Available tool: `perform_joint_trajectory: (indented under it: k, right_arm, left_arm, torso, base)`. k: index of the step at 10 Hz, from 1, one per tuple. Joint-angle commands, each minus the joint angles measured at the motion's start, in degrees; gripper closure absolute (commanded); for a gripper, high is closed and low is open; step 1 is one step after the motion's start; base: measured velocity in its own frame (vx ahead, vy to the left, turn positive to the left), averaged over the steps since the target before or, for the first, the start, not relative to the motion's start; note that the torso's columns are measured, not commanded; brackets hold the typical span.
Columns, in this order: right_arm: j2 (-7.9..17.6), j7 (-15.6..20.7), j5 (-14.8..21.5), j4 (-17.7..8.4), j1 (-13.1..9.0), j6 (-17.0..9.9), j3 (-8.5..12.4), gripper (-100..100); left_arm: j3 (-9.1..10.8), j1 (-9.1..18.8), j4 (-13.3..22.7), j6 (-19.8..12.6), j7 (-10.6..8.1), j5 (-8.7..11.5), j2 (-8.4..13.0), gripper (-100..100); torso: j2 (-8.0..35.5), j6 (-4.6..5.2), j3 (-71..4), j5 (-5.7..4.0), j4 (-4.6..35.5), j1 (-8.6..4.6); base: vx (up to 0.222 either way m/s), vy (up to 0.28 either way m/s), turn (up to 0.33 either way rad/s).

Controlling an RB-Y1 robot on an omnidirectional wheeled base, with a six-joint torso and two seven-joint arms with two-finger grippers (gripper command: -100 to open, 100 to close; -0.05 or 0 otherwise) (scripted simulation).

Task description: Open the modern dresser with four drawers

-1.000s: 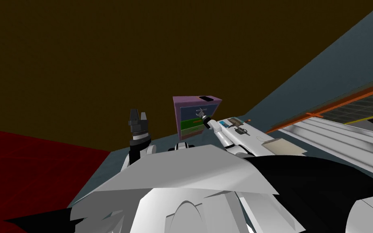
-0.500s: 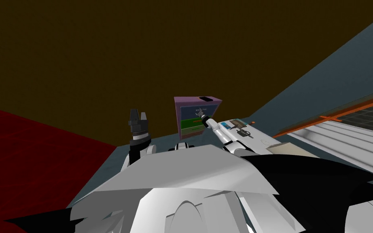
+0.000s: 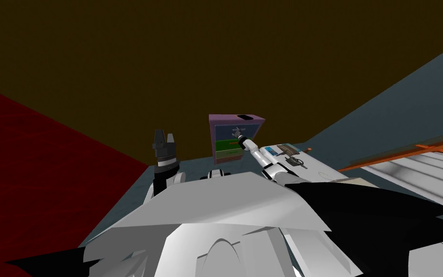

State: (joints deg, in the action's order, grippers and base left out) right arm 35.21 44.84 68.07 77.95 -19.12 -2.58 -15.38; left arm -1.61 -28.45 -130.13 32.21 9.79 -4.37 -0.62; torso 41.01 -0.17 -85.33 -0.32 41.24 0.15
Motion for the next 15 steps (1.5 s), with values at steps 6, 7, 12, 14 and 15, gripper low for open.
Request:
perform_joint_trajectory:
  k: [6, 7, 12, 14, 15]
  right_arm:
    - [1.61, -2.56, -1.94, -9.51, -5.73, -6.04, -8.31, -100]
    - [1.61, -2.56, -1.94, -9.51, -5.73, -6.04, -8.31, -100]
    - [3.07, -4.96, -3.29, -16.59, -11.85, -11.95, -14.33, -100]
    - [4.53, -7.35, -4.64, -20.28, -17.51, -16.24, -17.55, -100]
    - [4.53, -7.35, -4.64, -21.62, -17.96, -17.85, -19.52, -100]
  left_arm:
    - [0.0, 0.0, 0.0, 0.0, 0.0, 0.0, 0.01, 0]
    - [0.0, -0.01, 0.0, 0.0, 0.0, 0.0, 0.0, 0]
    - [0.0, -0.01, 0.0, 0.0, 0.0, 0.0, 0.0, 0]
    - [0.0, 0.02, 0.0, 0.0, 0.0, 0.0, 0.01, 0]
    - [0.01, 0.01, 0.01, -0.01, 0.0, 0.0, 0.02, 0]
  torso:
    - [-0.13, 0.13, -0.09, -0.09, 0.04, -0.41]
    - [-0.14, 0.28, -0.12, -0.24, -0.2, -0.61]
    - [-0.02, 0.36, -0.04, -0.11, 0.01, -0.44]
    - [0.36, -0.11, 0.12, -0.21, 0.23, -0.9]
    - [0.54, -0.22, 0.29, -0.02, 0.53, -0.63]
  base:
    - [-0.08, -0.038, 0.133]
    - [0.021, 0.021, -0.036]
    - [-0.099, -0.051, 0.156]
    - [-0.19, -0.053, 0.302]
    - [-0.107, -0.06, 0.144]
